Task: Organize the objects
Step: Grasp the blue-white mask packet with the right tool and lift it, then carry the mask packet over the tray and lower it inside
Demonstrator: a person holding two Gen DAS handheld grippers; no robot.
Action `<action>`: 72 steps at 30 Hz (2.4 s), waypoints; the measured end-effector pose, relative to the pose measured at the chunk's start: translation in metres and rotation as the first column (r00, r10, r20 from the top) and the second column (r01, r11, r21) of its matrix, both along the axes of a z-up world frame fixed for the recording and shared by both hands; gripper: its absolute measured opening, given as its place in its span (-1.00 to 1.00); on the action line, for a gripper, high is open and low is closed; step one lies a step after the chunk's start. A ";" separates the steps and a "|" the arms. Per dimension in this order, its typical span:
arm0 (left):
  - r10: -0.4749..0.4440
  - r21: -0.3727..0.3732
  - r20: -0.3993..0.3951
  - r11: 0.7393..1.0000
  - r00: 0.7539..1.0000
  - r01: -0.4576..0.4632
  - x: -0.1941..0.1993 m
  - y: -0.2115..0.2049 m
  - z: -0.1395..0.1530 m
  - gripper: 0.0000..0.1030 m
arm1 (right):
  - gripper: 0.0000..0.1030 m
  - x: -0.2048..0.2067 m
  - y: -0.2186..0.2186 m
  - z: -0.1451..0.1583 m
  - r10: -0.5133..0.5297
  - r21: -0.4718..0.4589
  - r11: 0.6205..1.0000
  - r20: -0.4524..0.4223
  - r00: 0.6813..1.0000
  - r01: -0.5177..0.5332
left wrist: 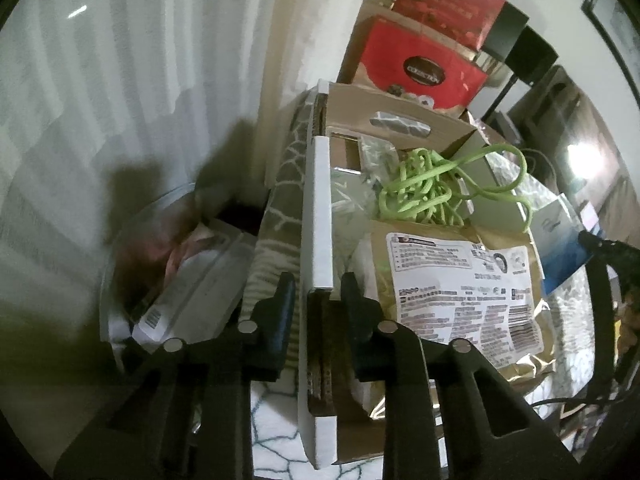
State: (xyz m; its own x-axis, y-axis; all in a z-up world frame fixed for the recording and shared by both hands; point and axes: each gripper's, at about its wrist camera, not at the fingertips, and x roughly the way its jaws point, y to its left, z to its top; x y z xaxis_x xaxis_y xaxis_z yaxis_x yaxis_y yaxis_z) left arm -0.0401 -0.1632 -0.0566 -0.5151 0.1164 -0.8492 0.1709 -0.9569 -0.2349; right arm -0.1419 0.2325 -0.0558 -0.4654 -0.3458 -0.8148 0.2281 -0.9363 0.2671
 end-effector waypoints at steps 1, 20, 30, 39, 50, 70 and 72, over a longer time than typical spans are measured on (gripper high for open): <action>-0.004 -0.002 -0.001 1.000 1.000 0.004 0.000 0.001 0.001 -0.67 | -0.96 0.001 0.001 0.003 -0.001 -0.008 1.000 -0.005 1.000 0.001; -0.006 -0.025 -0.003 1.000 1.000 0.006 0.001 0.002 0.000 -0.70 | -0.96 0.017 -0.030 0.113 0.097 0.029 0.995 -0.207 0.974 -0.093; -0.006 -0.025 -0.003 1.000 1.000 0.006 0.001 0.002 0.001 -0.70 | -0.96 0.027 -0.083 0.171 0.204 0.026 0.978 -0.283 0.937 -0.205; -0.004 -0.024 -0.003 1.000 1.000 0.004 0.001 0.003 0.000 -0.70 | -0.96 0.030 -0.144 0.199 0.265 -0.049 0.954 -0.318 0.910 -0.295; -0.005 -0.013 -0.006 1.000 1.000 0.005 0.000 0.000 -0.001 -0.70 | -0.96 -0.015 -0.174 0.070 0.112 -0.211 0.969 -0.093 0.989 -0.129; -0.001 -0.023 -0.012 1.000 1.000 0.000 0.000 0.003 -0.003 -0.70 | -0.93 -0.008 -0.162 -0.009 0.168 -0.081 0.982 -0.019 0.986 -0.169; 0.000 -0.023 -0.013 1.000 1.000 -0.001 0.000 0.003 -0.003 -0.70 | -0.92 -0.005 -0.161 -0.007 0.174 -0.079 0.981 -0.026 0.984 -0.176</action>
